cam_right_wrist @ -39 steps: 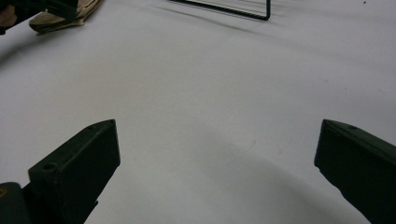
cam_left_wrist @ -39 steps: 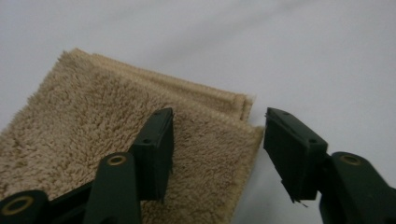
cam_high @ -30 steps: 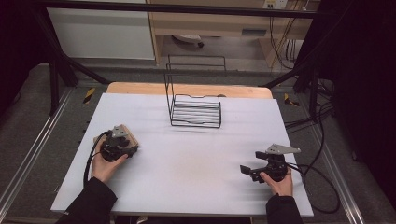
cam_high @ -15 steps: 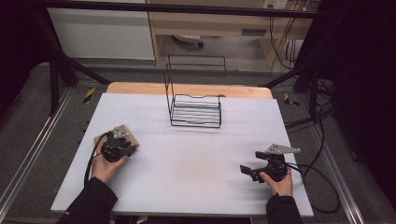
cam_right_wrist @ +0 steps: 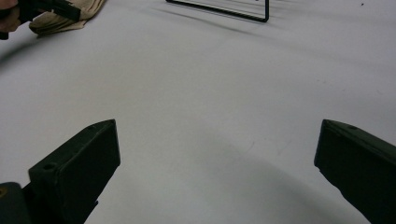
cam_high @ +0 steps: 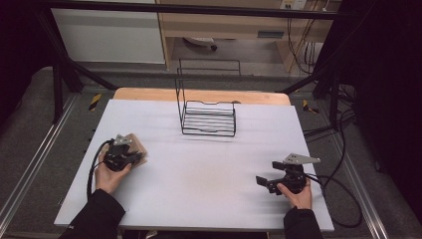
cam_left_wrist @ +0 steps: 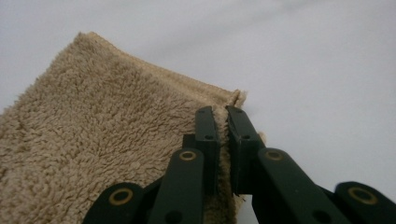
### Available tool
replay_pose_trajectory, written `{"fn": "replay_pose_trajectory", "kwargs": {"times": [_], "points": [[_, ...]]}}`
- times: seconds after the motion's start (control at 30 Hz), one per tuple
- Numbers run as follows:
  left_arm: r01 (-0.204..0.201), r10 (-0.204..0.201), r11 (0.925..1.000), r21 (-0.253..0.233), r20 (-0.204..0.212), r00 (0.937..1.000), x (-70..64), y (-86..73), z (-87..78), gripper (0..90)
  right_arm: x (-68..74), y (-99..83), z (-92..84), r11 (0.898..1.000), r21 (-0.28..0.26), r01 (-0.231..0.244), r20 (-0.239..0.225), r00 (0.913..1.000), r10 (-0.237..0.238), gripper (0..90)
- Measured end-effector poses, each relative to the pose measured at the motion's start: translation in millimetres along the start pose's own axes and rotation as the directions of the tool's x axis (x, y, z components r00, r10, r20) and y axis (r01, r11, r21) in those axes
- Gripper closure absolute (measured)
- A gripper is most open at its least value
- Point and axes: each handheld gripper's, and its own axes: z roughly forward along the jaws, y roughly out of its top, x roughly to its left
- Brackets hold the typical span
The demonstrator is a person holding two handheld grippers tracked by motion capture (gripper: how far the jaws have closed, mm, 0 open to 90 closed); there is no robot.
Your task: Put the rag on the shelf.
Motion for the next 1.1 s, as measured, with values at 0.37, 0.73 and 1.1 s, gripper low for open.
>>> {"fn": "replay_pose_trajectory", "kwargs": {"times": [0.37,0.73,1.1], "points": [[-0.060,0.060,0.9979,0.025,-0.017,0.9981,-12.5,-3.4,4.9,68.4,-0.1,0.2,-0.7,1.000,0.001,-0.002,0.002,1.0000,0.002,0.7],[-0.092,0.094,0.9952,0.034,-0.055,0.9940,-18.9,-2.7,7.4,66.3,0.0,0.2,-1.1,1.000,0.001,-0.002,0.002,1.0000,0.002,0.6],[-0.130,0.134,0.9903,0.049,-0.104,0.9855,-23.3,-1.4,9.2,76.3,0.0,0.3,-1.6,1.000,-0.003,-0.007,0.003,1.0000,0.007,0.6]]}}
